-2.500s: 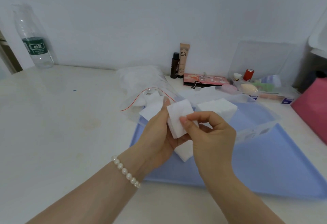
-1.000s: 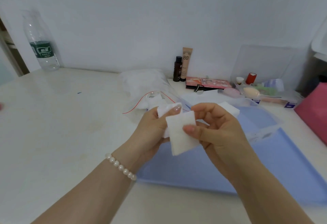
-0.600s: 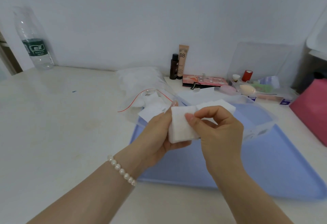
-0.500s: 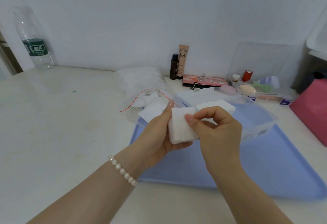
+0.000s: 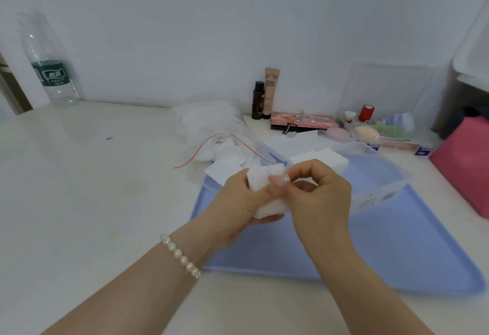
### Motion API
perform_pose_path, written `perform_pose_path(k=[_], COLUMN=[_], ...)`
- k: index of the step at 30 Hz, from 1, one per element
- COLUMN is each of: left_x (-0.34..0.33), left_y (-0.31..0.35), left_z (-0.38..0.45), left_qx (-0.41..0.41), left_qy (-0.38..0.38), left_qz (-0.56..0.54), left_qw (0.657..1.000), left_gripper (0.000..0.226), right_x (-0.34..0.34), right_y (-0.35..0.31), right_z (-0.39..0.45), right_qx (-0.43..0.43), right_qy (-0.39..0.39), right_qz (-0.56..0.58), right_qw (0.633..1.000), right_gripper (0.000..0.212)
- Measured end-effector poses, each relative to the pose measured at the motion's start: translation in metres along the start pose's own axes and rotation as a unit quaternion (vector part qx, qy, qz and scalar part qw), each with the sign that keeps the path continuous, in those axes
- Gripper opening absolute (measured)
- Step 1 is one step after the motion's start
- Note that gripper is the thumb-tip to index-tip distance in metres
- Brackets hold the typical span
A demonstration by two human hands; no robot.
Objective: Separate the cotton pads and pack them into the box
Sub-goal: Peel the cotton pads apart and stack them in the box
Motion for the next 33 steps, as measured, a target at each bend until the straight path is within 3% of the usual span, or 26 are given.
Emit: perform_pose_path(k=[7, 11, 13, 15, 18, 21, 24, 26, 29, 33], left_x=[0.004, 0.0, -0.008, -0.018, -0.027, -0.037, -0.041, -0.042, -0.048, -0.054], left_y=[0.009, 0.006, 0.01, 0.021, 0.038, 0.05, 0.052, 0.046, 0.032, 0.019], left_z=[0.001, 0.004, 0.005, 0.006, 0.011, 0.018, 0.024, 0.027, 0.033, 0.04], left_qx=[-0.058, -0.034, -0.013, -0.017, -0.047, -0.084, -0.142, -0.18, -0.204, -0.207], left_qy=[-0.053, -0.023, -0.004, 0.011, 0.029, 0.031, 0.073, 0.095, 0.081, 0.044], left_qz=[0.022, 0.169, 0.237, 0.282, 0.276, 0.225, 0.21, 0.256, 0.361, 0.452], left_qw=[0.997, 0.985, 0.971, 0.959, 0.959, 0.97, 0.965, 0.945, 0.906, 0.866], left_gripper=[0.026, 0.075, 0.083, 0.079, 0.08, 0.078, 0.06, 0.045, 0.043, 0.059], right_x=[0.012, 0.018, 0.02, 0.027, 0.039, 0.057, 0.095, 0.116, 0.127, 0.114], right_y=[-0.012, -0.024, -0.031, -0.043, -0.066, -0.077, -0.074, -0.062, -0.033, -0.011], right_z=[0.011, 0.016, 0.017, 0.02, 0.029, 0.053, 0.099, 0.125, 0.145, 0.147], right_qx=[-0.004, -0.085, -0.084, -0.047, -0.005, -0.03, -0.084, -0.107, -0.12, -0.053], right_qy=[-0.018, -0.196, -0.271, -0.29, -0.279, -0.26, -0.135, -0.062, -0.03, -0.017], right_qz=[-0.043, -0.104, -0.172, -0.253, -0.323, -0.288, -0.234, -0.235, -0.337, -0.504], right_qw=[0.999, 0.971, 0.943, 0.922, 0.904, 0.921, 0.959, 0.964, 0.934, 0.862], right_gripper=[0.028, 0.055, 0.06, 0.057, 0.036, 0.021, 0.023, 0.027, 0.028, 0.041])
Point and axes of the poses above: each hand's wrist, its own z-axis towards the middle knuckle, its own x-axis out of the back of the hand, y = z × x, the point moved 4 cm from there along z, towards the middle knuckle
